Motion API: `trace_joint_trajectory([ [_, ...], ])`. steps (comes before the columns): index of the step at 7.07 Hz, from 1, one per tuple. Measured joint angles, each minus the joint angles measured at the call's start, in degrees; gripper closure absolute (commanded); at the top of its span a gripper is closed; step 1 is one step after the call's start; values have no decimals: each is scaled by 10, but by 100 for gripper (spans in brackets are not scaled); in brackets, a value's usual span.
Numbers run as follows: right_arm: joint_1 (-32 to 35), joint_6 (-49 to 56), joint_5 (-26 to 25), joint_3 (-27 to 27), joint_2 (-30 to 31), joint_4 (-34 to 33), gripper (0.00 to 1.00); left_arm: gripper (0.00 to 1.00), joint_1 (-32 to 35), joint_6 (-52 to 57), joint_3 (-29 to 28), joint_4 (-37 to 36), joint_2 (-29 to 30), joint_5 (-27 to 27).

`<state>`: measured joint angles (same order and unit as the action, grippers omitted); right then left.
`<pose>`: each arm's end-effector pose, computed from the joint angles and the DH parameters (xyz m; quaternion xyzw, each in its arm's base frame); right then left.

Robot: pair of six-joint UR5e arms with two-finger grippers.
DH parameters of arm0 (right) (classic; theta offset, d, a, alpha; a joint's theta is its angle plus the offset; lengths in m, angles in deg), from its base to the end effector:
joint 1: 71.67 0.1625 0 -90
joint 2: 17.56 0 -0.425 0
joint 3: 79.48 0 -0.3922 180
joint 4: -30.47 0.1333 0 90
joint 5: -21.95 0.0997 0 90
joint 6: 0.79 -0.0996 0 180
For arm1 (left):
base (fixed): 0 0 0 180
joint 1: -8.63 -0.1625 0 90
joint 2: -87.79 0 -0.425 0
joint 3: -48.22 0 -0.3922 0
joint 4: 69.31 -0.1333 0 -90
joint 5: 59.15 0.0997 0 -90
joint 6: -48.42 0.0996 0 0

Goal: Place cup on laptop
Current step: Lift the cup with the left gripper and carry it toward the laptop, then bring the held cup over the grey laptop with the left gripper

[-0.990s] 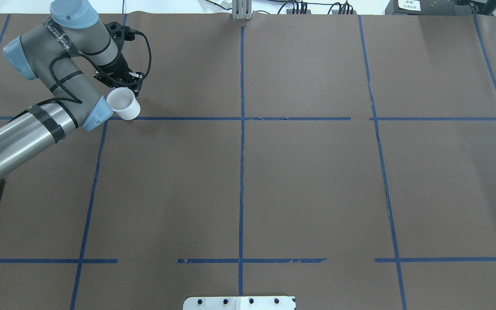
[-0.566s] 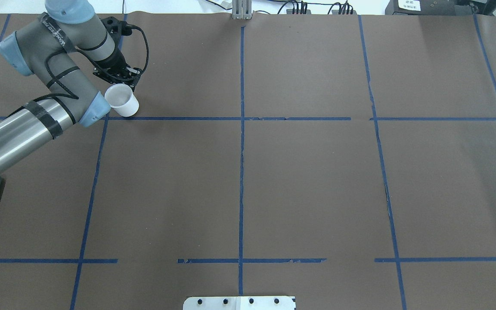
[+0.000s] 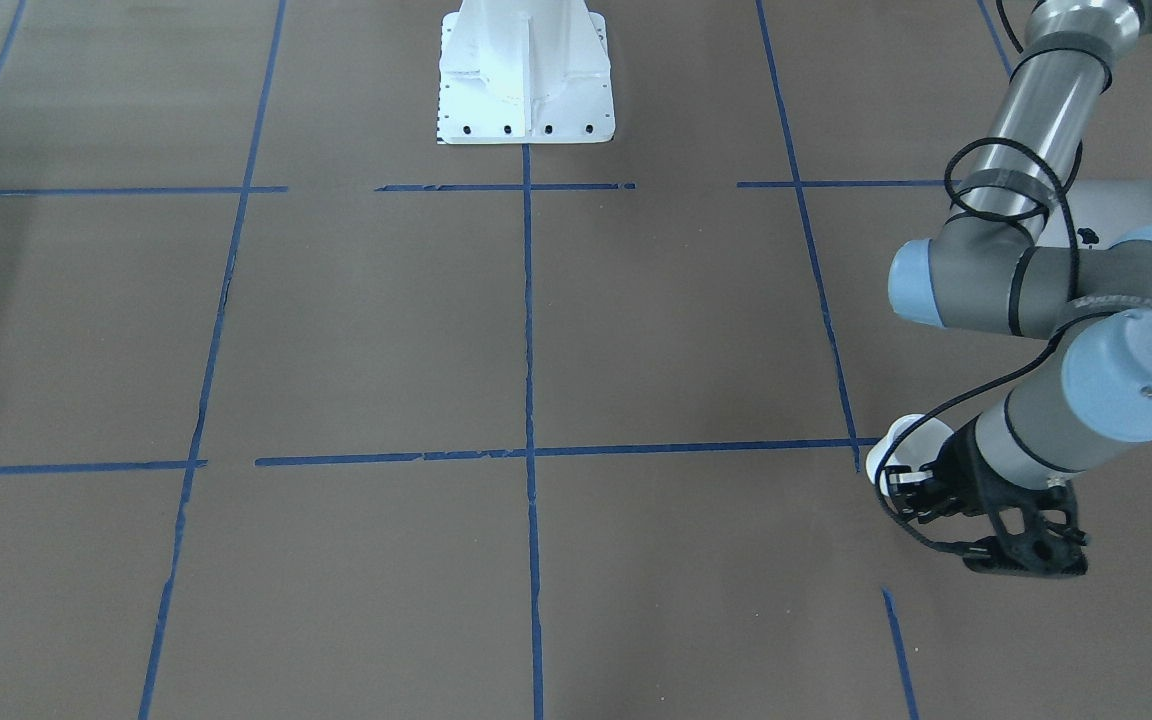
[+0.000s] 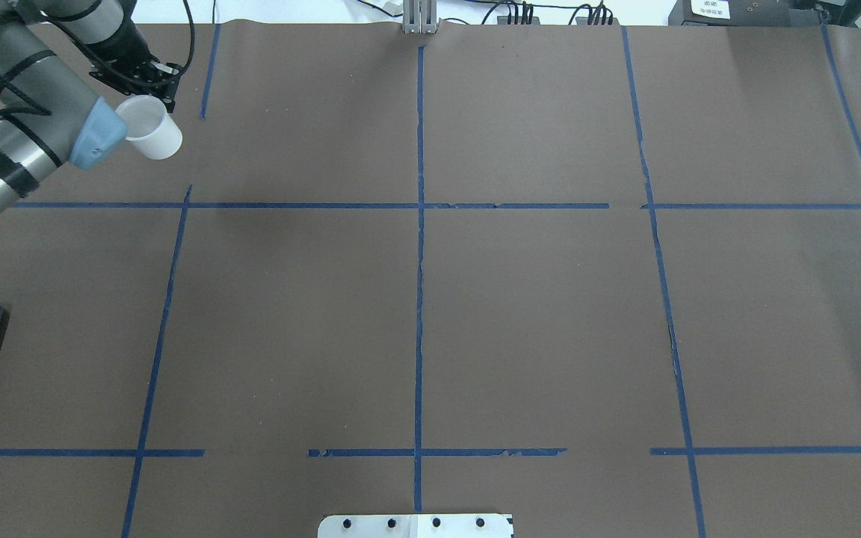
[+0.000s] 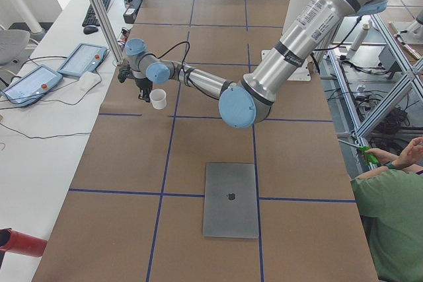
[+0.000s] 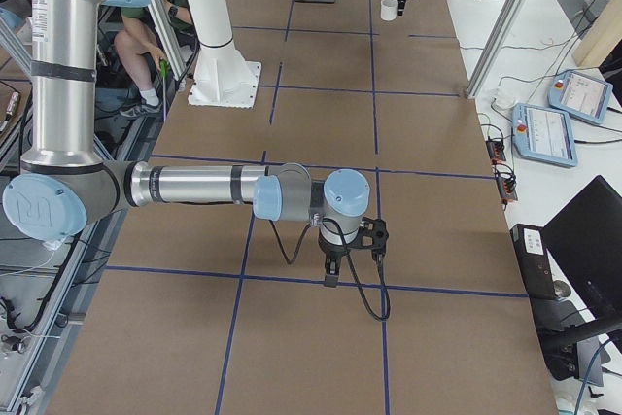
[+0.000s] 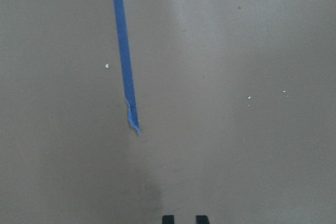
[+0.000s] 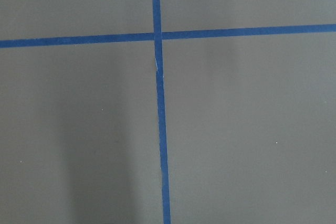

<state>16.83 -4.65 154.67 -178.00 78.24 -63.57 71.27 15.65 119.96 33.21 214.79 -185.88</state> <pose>0.0540 -0.4484 0.6422 -0.0277 -0.3633 0.0234 0.9310 0.2810 -0.7034 0.3924 0.0693 0.3907 0.0417 0.9170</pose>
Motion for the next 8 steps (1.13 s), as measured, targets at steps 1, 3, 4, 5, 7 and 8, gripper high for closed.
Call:
trace_joint_trajectory([
  [1,0,0,0,0,0,0,0,100,18,15,51,-16,-43,-3],
  [3,0,0,0,0,0,0,0,100,40,26,147,-22,-156,-9],
  [4,0,0,0,0,0,0,0,100,46,33,194,-18,-223,-10],
  [5,0,0,0,0,0,0,0,100,52,46,242,-15,-294,-10],
  [7,0,0,0,0,0,0,0,100,59,68,291,39,-423,-10],
  [8,0,0,0,0,0,0,0,100,60,63,288,98,-474,-10],
])
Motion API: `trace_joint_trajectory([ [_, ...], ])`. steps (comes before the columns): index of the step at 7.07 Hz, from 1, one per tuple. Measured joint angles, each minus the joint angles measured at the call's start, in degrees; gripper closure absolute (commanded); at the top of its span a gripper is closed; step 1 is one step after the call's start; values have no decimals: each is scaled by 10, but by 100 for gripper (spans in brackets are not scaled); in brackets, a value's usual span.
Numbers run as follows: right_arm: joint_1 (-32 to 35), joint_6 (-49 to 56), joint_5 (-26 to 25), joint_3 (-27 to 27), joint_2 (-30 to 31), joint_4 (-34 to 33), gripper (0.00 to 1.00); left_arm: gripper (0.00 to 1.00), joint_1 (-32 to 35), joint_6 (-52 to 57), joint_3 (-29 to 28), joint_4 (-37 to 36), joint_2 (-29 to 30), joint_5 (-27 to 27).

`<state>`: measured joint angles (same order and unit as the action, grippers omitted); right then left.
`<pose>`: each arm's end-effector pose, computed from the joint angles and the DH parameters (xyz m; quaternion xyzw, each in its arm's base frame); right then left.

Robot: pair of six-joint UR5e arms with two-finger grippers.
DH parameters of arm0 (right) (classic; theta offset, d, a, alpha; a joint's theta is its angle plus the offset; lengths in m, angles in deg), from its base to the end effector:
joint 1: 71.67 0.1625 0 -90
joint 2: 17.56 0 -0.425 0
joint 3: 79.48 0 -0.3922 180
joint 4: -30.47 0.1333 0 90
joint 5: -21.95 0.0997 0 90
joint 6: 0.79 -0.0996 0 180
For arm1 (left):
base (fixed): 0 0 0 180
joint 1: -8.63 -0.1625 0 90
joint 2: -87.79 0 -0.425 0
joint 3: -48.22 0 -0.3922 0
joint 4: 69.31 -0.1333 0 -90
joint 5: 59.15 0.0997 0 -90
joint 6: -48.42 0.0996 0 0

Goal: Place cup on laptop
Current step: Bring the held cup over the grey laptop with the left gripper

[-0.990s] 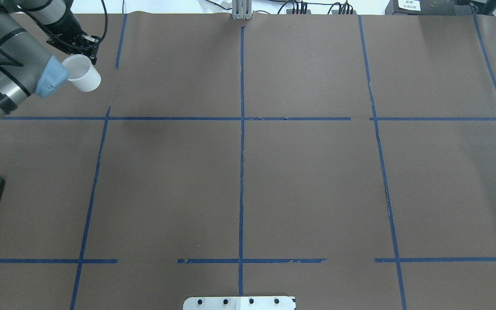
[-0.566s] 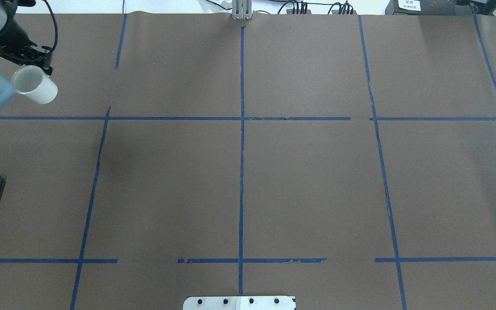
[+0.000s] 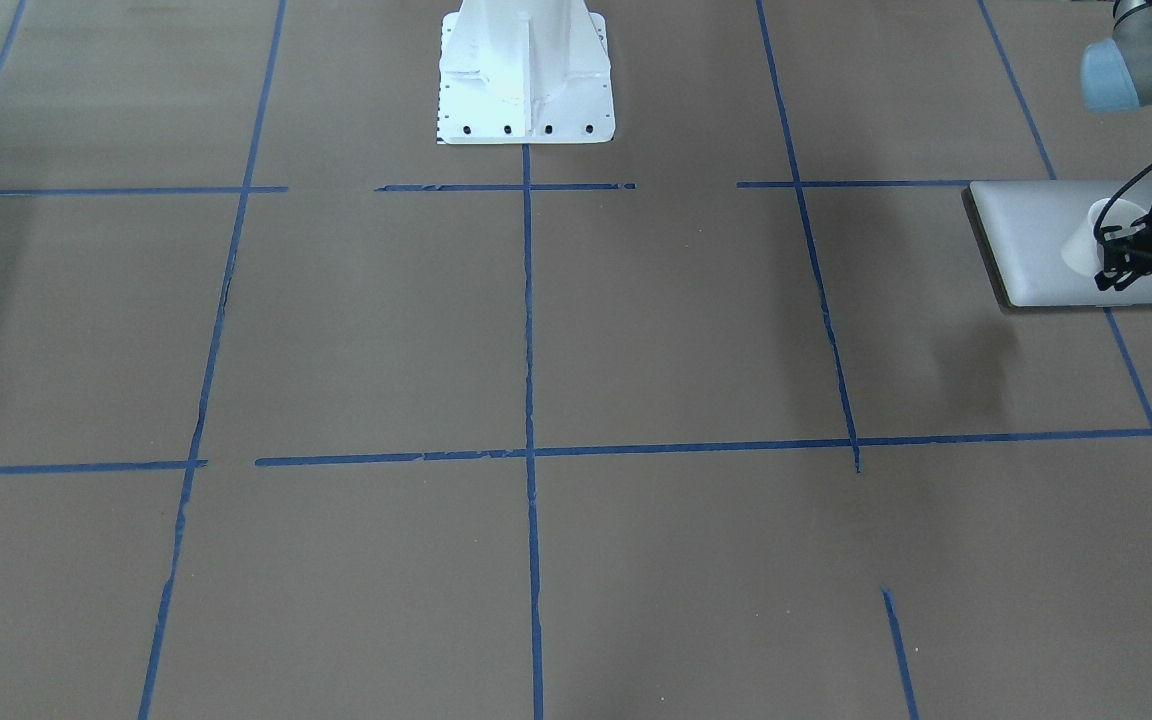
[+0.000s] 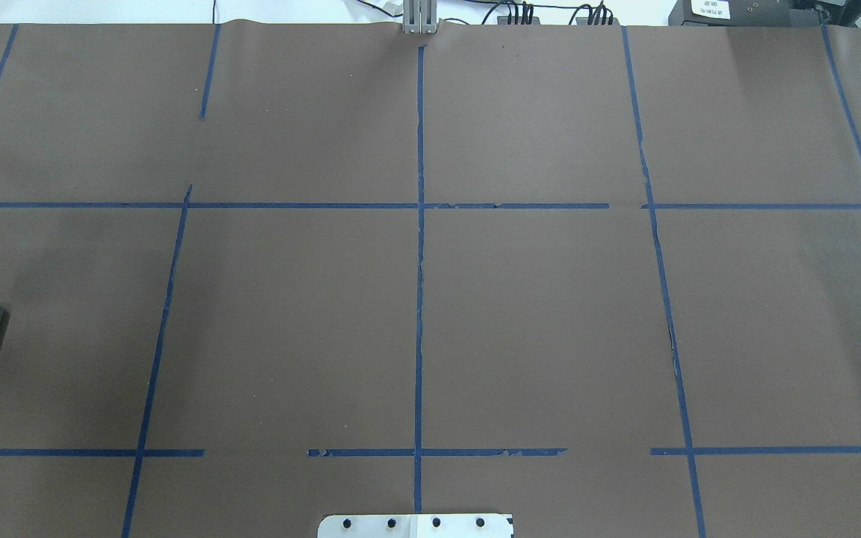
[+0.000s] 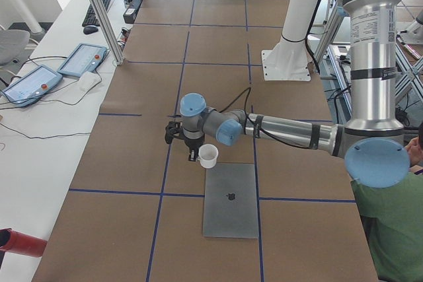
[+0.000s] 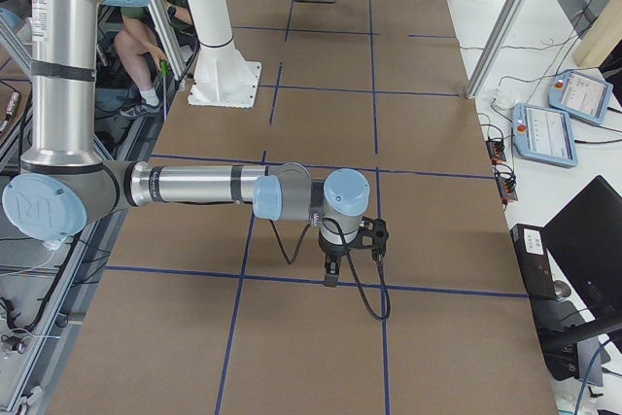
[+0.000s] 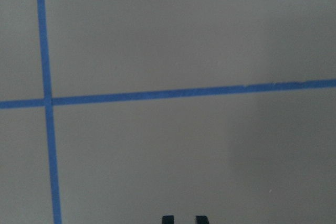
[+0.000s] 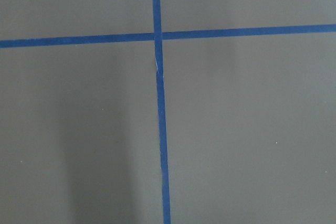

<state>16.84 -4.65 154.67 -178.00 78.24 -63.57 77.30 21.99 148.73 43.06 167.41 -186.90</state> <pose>0.0541 -0.4484 0.6422 -0.0277 -0.3633 0.0235 0.9310 0.0919 -0.4342 0.6143 0.0404 0.3649 0.0218 0.9299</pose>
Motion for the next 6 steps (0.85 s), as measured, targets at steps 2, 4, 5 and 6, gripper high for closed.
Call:
trace_joint_trajectory([
  [2,0,0,0,0,0,0,0,100,0,-45,-58,125,-44,0],
  [4,0,0,0,0,0,0,0,100,0,-95,-125,224,-52,0],
  [5,0,0,0,0,0,0,0,100,0,-108,-137,248,-55,0],
  [6,0,0,0,0,0,0,0,100,0,-114,-141,258,-59,0],
])
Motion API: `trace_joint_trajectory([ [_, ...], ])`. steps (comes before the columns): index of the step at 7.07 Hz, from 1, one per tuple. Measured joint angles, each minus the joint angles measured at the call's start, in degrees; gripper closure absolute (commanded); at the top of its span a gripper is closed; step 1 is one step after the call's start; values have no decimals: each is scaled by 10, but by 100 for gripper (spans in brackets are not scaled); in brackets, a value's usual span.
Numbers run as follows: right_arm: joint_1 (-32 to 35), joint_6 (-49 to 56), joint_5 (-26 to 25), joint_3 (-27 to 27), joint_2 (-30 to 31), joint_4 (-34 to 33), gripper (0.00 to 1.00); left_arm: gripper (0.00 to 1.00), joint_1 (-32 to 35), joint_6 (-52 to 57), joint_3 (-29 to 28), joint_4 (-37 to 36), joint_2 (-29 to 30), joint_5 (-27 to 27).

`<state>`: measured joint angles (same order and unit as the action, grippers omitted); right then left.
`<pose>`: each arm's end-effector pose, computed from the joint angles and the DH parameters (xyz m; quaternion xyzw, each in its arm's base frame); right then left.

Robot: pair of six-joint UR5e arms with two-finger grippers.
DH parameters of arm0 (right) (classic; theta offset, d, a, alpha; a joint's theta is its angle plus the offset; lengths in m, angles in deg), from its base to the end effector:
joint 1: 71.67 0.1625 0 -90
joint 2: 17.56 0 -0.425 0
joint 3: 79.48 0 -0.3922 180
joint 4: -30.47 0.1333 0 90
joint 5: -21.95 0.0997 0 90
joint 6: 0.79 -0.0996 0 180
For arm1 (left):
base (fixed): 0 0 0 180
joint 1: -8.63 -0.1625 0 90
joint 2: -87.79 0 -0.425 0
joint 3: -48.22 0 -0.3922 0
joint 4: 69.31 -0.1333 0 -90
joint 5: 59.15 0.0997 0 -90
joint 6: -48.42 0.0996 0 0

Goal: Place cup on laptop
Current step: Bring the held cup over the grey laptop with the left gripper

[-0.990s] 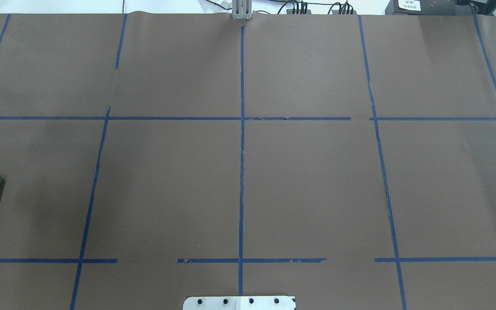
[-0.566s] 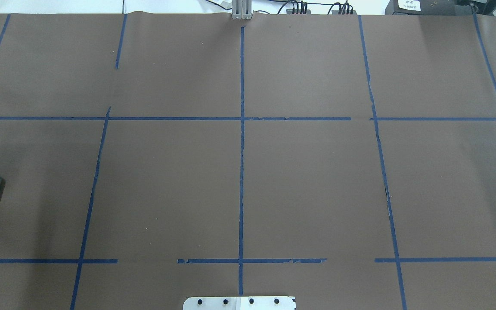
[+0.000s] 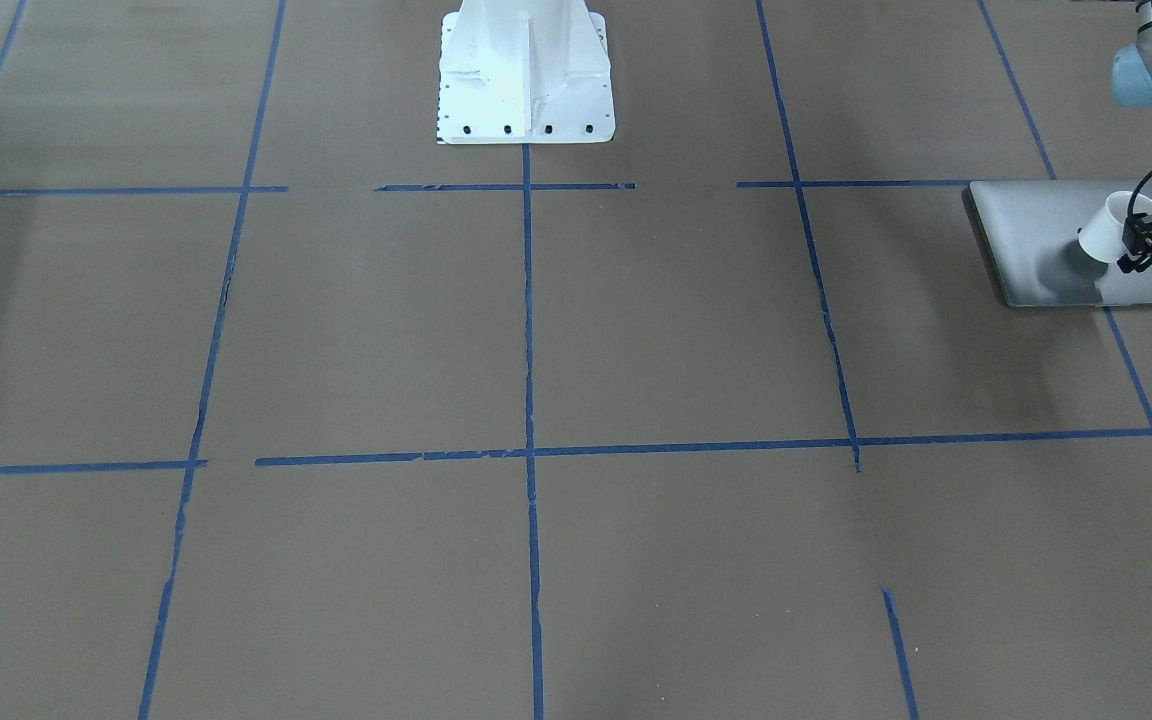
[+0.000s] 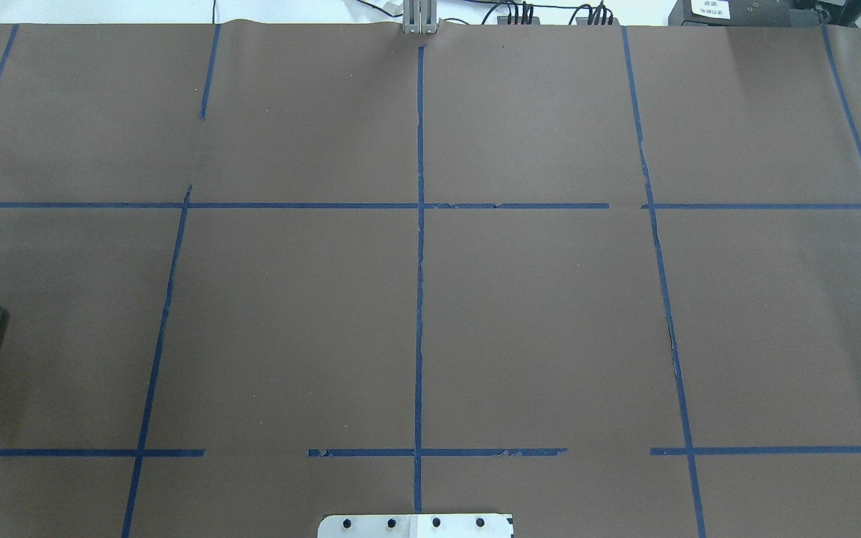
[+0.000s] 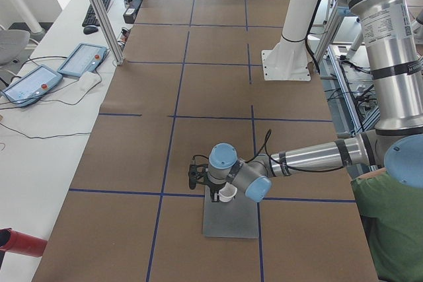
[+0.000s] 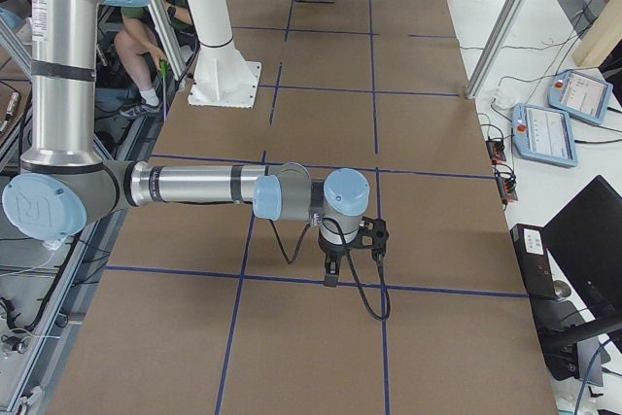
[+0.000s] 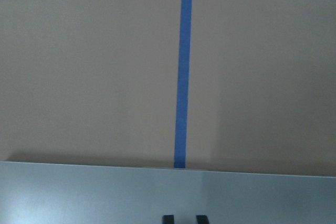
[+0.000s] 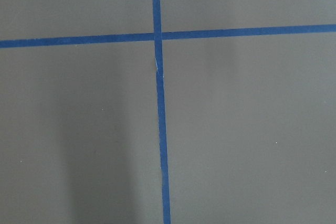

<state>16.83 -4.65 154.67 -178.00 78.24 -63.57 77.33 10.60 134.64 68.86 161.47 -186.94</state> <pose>0.0540 -0.4484 0.6422 -0.0277 -0.3633 0.0234 0.9310 0.0687 -0.3751 0.7260 0.0461 0.3871 -0.0535 0.9193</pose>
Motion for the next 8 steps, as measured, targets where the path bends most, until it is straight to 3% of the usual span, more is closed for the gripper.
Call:
trace_joint_trajectory([
  [7,0,0,0,0,0,0,0,99,-6,0,-6,2,-4,-1],
  [8,0,0,0,0,0,0,0,34,-7,1,-7,2,-4,-4],
])
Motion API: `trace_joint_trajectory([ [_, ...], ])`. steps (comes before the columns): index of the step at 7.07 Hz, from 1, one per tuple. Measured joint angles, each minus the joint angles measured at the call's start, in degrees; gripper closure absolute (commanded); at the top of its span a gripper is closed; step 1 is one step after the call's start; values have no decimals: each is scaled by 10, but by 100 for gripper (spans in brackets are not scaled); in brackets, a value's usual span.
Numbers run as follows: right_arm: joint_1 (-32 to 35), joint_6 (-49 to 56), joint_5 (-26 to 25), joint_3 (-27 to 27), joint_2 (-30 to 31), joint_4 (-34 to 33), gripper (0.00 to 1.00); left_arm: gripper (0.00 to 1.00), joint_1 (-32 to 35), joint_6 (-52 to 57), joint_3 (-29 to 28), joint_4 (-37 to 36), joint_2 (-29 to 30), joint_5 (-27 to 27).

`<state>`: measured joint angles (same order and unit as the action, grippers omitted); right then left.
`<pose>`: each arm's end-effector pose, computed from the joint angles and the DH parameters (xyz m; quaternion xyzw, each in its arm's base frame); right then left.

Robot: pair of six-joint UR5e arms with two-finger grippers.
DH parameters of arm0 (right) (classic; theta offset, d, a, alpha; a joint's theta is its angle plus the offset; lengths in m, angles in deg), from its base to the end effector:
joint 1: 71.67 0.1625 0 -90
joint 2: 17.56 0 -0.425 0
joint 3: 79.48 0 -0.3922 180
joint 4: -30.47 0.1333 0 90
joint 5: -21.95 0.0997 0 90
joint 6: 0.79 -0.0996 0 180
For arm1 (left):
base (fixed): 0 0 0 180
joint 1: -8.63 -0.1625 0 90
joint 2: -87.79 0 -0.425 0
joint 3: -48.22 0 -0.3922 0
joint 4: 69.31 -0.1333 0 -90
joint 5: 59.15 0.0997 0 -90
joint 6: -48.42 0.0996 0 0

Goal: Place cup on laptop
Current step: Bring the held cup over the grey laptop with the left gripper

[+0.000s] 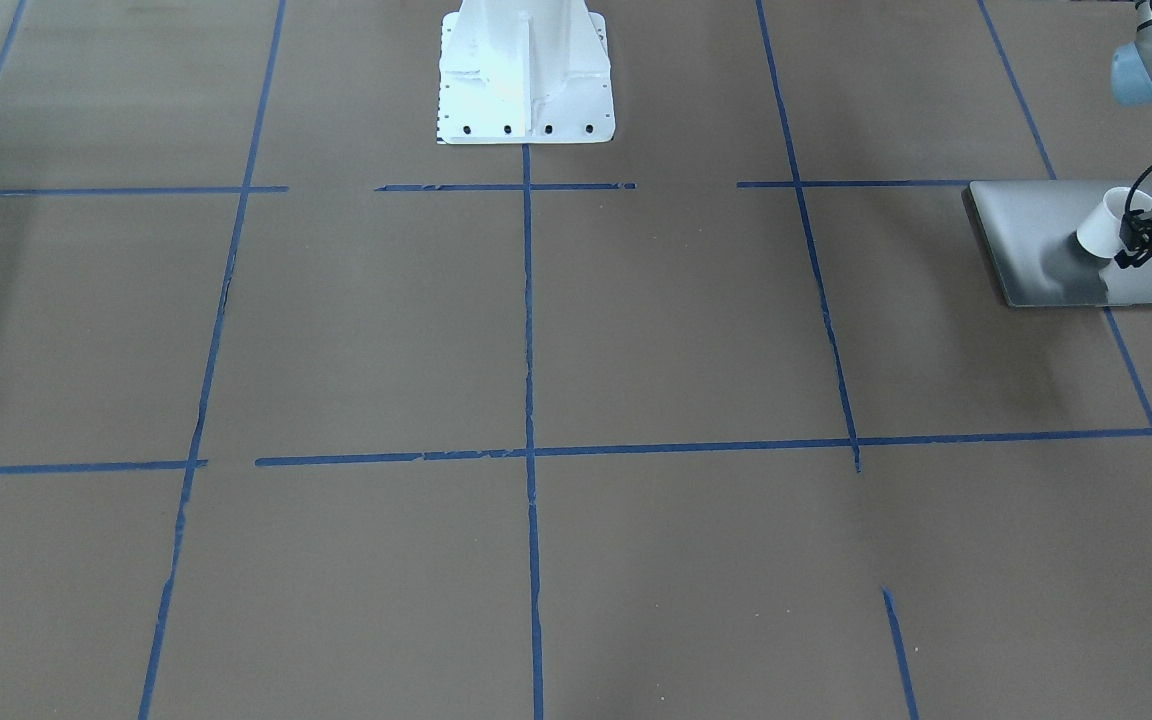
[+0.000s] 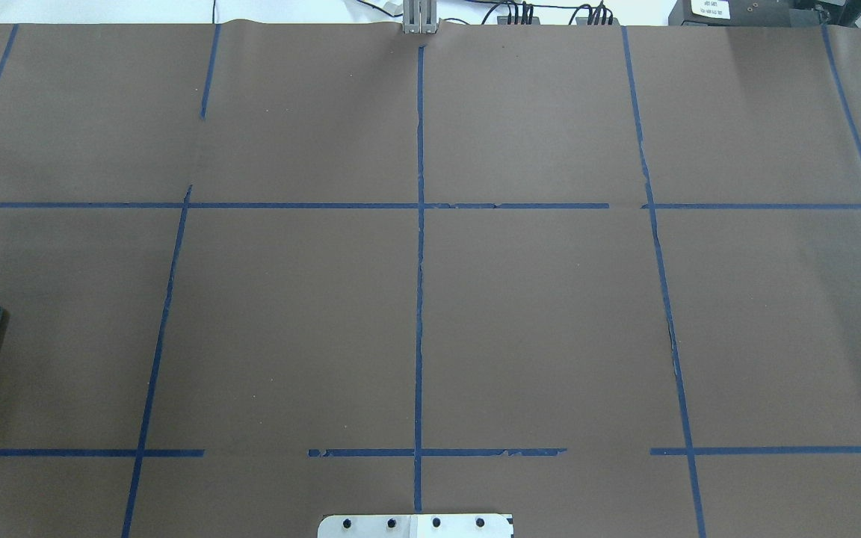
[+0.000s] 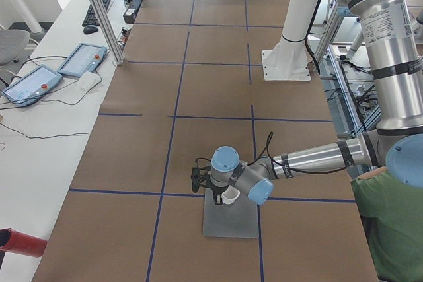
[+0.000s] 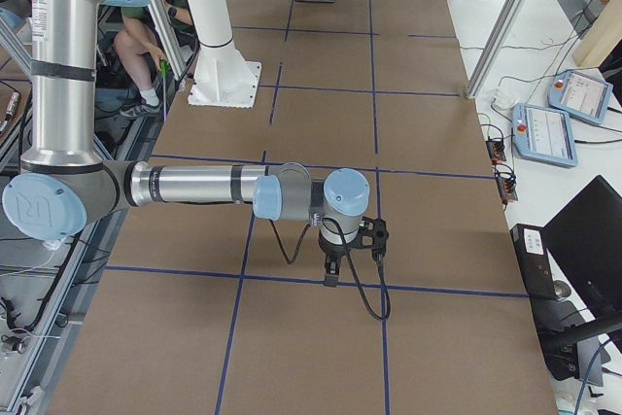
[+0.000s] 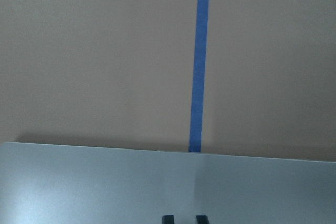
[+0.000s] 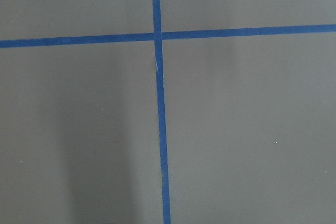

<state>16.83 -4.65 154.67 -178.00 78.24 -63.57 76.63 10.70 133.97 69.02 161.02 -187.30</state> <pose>0.0540 -0.4484 0.6422 -0.0277 -0.3633 0.0234 0.9310 0.0713 -0.3681 0.7340 0.0354 0.3865 -0.0492 0.9203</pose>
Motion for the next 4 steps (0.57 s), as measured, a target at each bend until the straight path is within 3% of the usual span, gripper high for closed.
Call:
trace_joint_trajectory([
  [1,0,0,0,0,0,0,0,0,0,1,-1,0,0,-3],
  [4,0,0,0,0,0,0,0,0,0,9,1,1,0,-9],
])
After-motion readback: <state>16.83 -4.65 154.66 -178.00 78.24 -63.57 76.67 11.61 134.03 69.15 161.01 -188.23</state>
